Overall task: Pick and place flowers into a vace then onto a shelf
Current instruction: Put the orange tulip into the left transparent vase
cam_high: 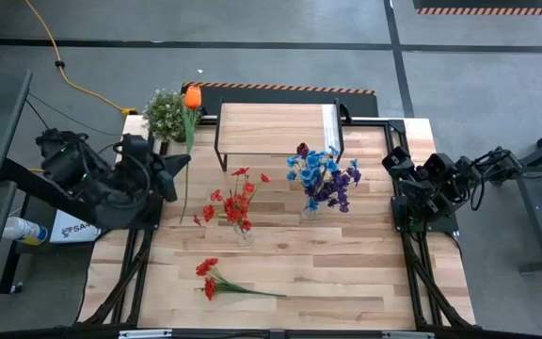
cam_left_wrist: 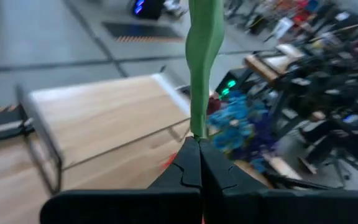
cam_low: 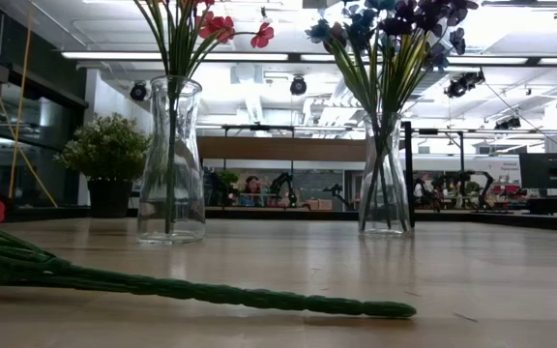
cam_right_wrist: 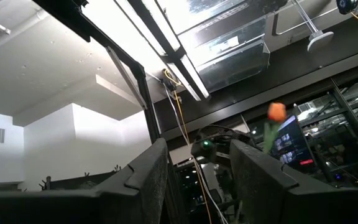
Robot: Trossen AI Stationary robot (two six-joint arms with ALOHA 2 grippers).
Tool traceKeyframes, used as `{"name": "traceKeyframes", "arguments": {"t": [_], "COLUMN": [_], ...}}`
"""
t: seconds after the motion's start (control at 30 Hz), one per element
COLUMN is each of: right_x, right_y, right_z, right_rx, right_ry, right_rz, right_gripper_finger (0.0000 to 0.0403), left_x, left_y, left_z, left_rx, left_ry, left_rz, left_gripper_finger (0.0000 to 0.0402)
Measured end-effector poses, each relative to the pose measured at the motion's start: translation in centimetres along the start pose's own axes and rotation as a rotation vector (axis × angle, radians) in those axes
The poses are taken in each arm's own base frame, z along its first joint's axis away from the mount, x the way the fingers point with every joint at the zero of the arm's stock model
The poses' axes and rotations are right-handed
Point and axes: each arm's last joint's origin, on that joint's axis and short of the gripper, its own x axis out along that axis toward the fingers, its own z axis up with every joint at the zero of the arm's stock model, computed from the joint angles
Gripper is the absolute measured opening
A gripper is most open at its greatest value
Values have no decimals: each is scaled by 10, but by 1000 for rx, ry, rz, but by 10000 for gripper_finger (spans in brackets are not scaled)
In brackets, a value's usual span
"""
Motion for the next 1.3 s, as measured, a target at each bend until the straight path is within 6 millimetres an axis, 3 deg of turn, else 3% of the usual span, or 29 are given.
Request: {"name": "traceKeyframes", "arguments": {"t": [0.5,0.87,1.3], "right_x": [0,0,0], "right_y": [0,0,0], "right_z": [0,0,-1], "right_rx": [0,1,0], "right_ry": [0,1,6], "right_rz": [0,0,-1], "right_gripper_finger": [165,165,165], "left_x": [-43,-38,-23], "left_y": [-75,-120,-148], "left_z": [-17,-58,-122], "left_rx": [97,238,439], "left_ry": [-169,-187,-286], "left_rz": [-238,-242,-103], "left_gripper_finger": [20,20,20]}}
